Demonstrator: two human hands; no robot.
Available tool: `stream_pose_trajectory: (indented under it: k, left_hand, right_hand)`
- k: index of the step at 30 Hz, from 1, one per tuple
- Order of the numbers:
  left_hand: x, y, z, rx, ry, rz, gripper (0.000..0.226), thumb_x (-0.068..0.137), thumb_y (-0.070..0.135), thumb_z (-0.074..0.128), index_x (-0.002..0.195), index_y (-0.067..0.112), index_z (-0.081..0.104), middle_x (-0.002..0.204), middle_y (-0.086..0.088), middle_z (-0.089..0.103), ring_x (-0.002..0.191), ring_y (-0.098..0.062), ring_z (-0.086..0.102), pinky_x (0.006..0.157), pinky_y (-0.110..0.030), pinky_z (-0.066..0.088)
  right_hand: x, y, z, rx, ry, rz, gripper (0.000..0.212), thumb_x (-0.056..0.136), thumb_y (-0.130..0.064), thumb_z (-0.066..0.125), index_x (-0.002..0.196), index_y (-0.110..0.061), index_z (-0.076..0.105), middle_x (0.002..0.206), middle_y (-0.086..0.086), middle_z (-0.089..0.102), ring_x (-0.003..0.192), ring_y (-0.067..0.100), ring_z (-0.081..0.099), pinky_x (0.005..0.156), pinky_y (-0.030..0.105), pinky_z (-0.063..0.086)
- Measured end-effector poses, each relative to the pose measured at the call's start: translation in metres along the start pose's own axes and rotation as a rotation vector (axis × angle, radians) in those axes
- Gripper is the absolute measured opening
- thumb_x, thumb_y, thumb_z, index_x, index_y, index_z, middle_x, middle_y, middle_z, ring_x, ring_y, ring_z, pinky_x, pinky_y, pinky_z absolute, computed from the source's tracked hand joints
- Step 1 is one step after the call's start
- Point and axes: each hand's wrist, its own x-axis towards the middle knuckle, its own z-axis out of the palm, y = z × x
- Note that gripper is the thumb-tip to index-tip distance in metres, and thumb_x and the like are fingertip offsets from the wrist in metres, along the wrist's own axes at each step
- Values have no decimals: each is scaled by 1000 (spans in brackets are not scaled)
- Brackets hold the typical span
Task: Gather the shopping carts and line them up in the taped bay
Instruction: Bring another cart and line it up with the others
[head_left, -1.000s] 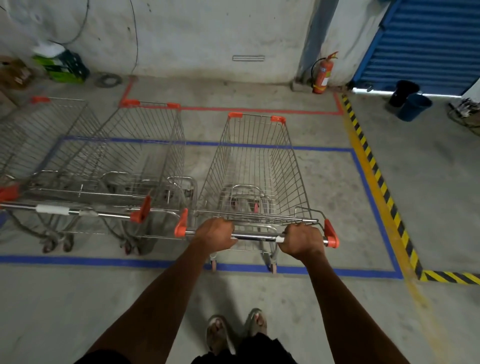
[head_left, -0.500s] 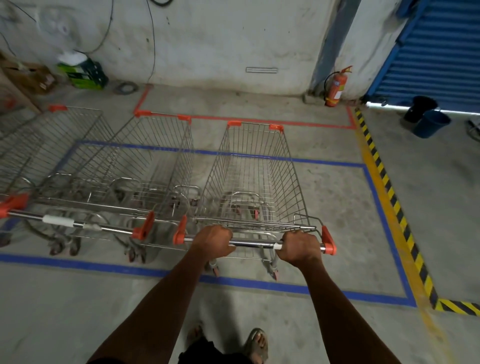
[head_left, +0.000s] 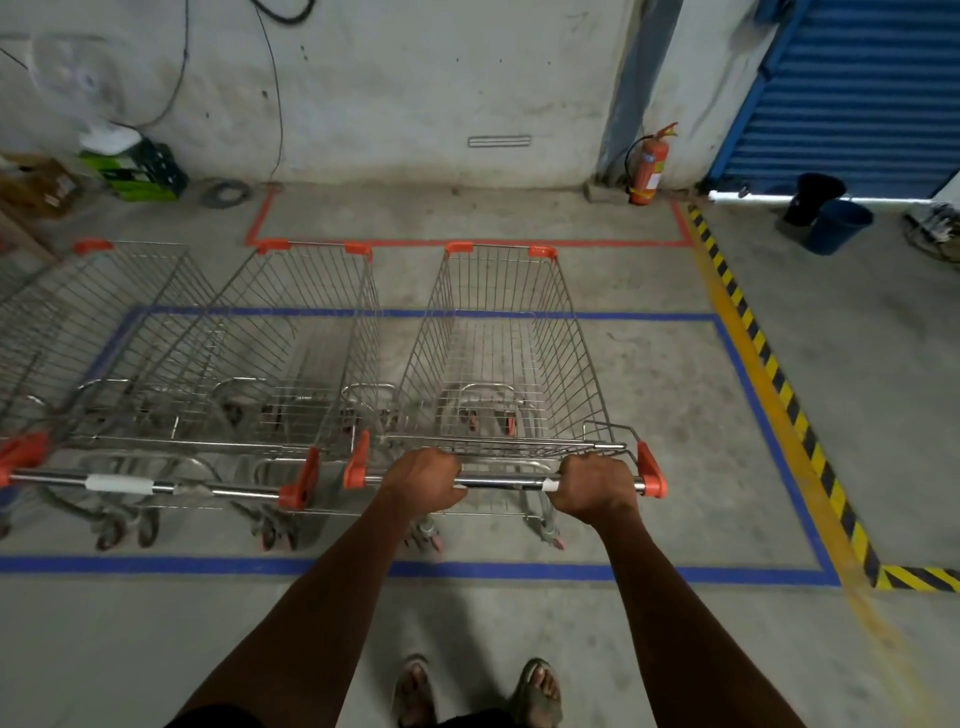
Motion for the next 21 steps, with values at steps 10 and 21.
stream_pose_trajectory:
  k: [10, 21]
  left_hand:
    - [4, -12, 6, 31, 16, 20, 41, 90, 54, 56, 105, 20, 71, 98, -5, 71, 89, -23, 66, 80, -35, 54]
    - [-2, -15, 8, 34, 12, 24, 37, 91, 50, 57, 107, 19, 70, 97, -5, 71, 87, -23, 66, 79, -33, 54]
  right_hand:
    - [1, -8, -1, 36, -17, 13, 29, 84, -56, 55, 78, -27, 59, 71, -7, 61, 65, 15, 60, 65, 28, 48]
    - [-10, -16, -1, 16, -7, 27, 28, 85, -53, 56, 79, -25, 59, 71, -6, 59, 62, 16, 53, 63, 27, 38]
